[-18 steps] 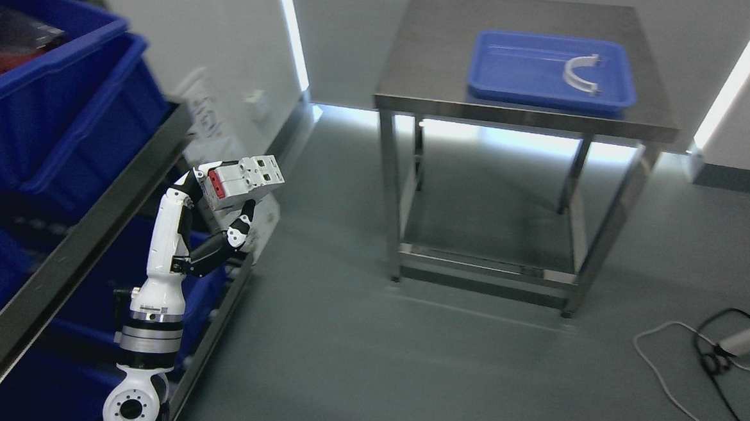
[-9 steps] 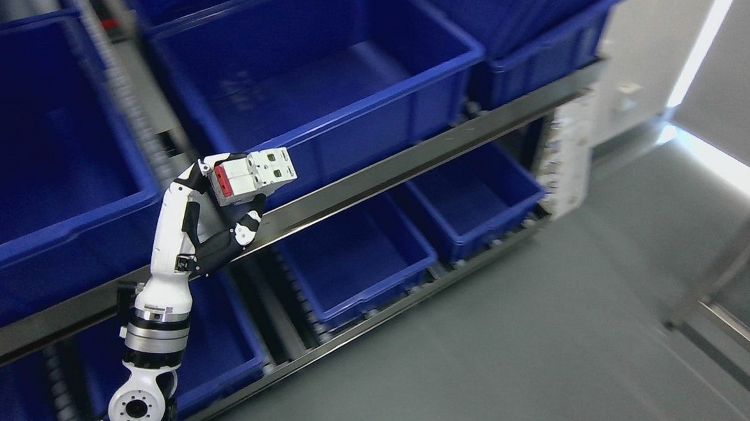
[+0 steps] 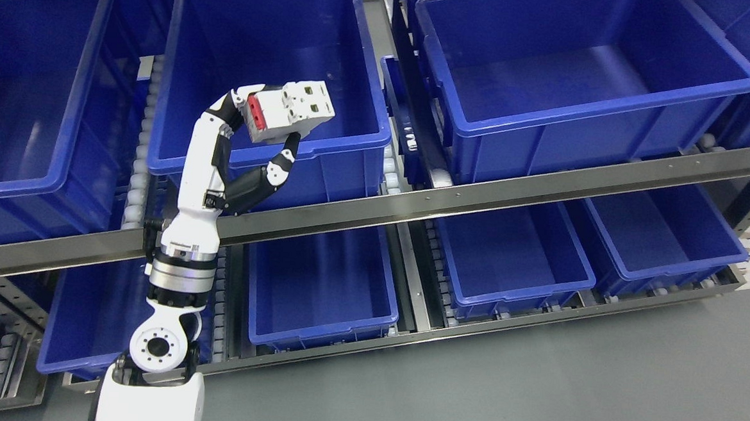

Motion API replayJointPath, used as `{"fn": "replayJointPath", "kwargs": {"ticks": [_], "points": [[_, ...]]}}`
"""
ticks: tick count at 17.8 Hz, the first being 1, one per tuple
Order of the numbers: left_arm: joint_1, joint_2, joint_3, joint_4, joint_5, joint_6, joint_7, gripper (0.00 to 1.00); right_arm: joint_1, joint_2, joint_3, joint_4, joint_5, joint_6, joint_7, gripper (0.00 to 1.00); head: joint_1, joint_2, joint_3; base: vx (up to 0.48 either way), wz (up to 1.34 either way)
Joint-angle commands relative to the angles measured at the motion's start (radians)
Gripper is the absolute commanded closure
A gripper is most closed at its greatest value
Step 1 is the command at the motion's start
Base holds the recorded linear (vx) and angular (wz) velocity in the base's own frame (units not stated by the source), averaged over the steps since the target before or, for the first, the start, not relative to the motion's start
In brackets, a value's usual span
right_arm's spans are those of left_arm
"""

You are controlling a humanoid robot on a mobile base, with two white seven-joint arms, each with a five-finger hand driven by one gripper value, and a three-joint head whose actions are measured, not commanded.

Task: Place circuit breaker on shelf
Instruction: 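Carry the breaker in the left hand while turning toward the bin shelves, then move the left hand over the upper blue bin and lower the breaker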

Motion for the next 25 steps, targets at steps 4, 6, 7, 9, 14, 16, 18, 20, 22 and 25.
{"fn": "replayJointPath", "kwargs": {"ticks": [4, 6, 7, 9, 14, 16, 18, 20, 22, 25], "points": [[-0.119, 0.017, 0.045, 0.079, -0.004, 0.215, -0.012, 0.80, 0.015, -0.017, 0.000, 0.000, 0.001, -0.022, 0.000, 0.00, 0.0000, 0.000, 0.000, 0.019, -0.18], [-0.160, 0.032, 0.126, 0.125, -0.004, 0.260, -0.064, 0.80, 0.015, -0.017, 0.000, 0.000, 0.001, -0.022, 0.000, 0.00, 0.0000, 0.000, 0.000, 0.013, -0.15], [-0.177, 0.078, 0.149, 0.158, -0.004, 0.271, -0.101, 0.80, 0.015, -0.017, 0.000, 0.000, 0.000, -0.022, 0.000, 0.00, 0.0000, 0.000, 0.000, 0.014, -0.11], [-0.246, 0.184, 0.157, 0.245, -0.004, 0.309, -0.135, 0.80, 0.015, -0.017, 0.000, 0.000, 0.001, -0.022, 0.000, 0.00, 0.0000, 0.000, 0.000, 0.006, -0.03], [-0.430, 0.402, 0.015, 0.559, -0.054, 0.315, -0.227, 0.79, 0.015, -0.017, 0.000, 0.000, 0.000, -0.022, 0.000, 0.00, 0.0000, 0.000, 0.000, 0.000, 0.00], [-0.479, 0.422, -0.076, 0.673, -0.116, 0.315, -0.300, 0.79, 0.015, -0.017, 0.000, 0.000, 0.000, -0.022, 0.000, 0.00, 0.0000, 0.000, 0.000, 0.000, 0.00], [-0.539, 0.402, -0.099, 0.821, -0.174, 0.303, -0.316, 0.79, 0.015, -0.017, 0.000, 0.000, 0.001, -0.022, 0.000, 0.00, 0.0000, 0.000, 0.000, 0.000, 0.00], [-0.610, 0.387, -0.097, 0.955, -0.217, 0.279, -0.315, 0.79, 0.015, -0.017, 0.000, 0.000, 0.000, -0.022, 0.000, 0.00, 0.0000, 0.000, 0.000, 0.000, 0.00], [-0.714, 0.391, -0.108, 1.063, -0.222, 0.274, -0.315, 0.79, 0.015, -0.017, 0.000, 0.000, 0.000, -0.022, 0.000, 0.00, 0.0000, 0.000, 0.000, 0.000, 0.00], [-0.733, 0.387, -0.107, 1.109, -0.234, 0.272, -0.313, 0.79, 0.015, -0.017, 0.000, 0.000, 0.001, -0.022, 0.000, 0.00, 0.0000, 0.000, 0.000, 0.000, 0.00]]}}
